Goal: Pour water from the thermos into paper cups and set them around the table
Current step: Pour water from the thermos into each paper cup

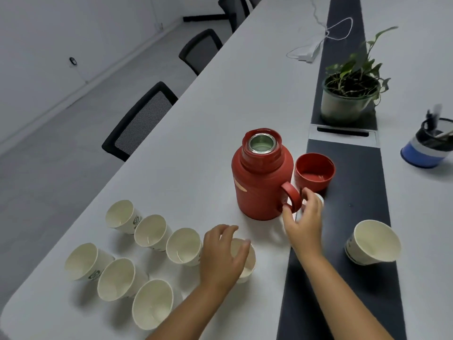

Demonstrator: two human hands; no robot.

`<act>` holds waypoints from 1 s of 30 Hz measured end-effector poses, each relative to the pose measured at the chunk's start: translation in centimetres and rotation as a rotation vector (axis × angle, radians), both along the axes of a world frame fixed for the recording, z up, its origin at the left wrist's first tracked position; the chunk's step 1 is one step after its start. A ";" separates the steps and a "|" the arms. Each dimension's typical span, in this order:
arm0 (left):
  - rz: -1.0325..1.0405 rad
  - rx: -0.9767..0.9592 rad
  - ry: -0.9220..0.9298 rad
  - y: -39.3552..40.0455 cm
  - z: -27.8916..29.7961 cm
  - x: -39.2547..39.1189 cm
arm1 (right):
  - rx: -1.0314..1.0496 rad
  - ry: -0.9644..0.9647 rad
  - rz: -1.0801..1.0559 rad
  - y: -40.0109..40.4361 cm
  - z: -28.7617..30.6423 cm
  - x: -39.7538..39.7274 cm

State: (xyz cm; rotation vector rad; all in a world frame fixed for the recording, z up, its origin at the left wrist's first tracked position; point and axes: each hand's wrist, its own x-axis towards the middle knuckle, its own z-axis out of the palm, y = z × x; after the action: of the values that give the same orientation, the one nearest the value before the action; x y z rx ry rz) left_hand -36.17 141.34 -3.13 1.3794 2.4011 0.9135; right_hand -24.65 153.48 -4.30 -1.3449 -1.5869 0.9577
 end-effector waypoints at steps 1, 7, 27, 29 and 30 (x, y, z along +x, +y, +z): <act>0.018 0.013 -0.030 -0.3 -0.3 0.1 | -0.030 0.040 -0.024 -0.9 -0.8 0.5; 0.043 0.038 -0.181 -3.0 -1.1 0.8 | -0.200 -0.011 0.157 -6.1 -4.5 3.5; -0.246 0.070 -0.539 7.0 3.3 -3.7 | -0.204 0.109 -0.042 1.4 4.1 0.7; -0.256 0.167 -0.584 6.2 4.1 -2.5 | -0.148 0.094 -0.020 1.0 5.7 1.9; -0.264 0.216 -0.603 5.8 4.6 -1.9 | -0.116 0.088 -0.012 0.7 6.6 2.6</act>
State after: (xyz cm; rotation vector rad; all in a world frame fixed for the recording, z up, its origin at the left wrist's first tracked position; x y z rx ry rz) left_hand -38.08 147.17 1.50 1.2186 1.6737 1.3124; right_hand -22.03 154.13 2.30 -1.3695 -1.4749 1.1011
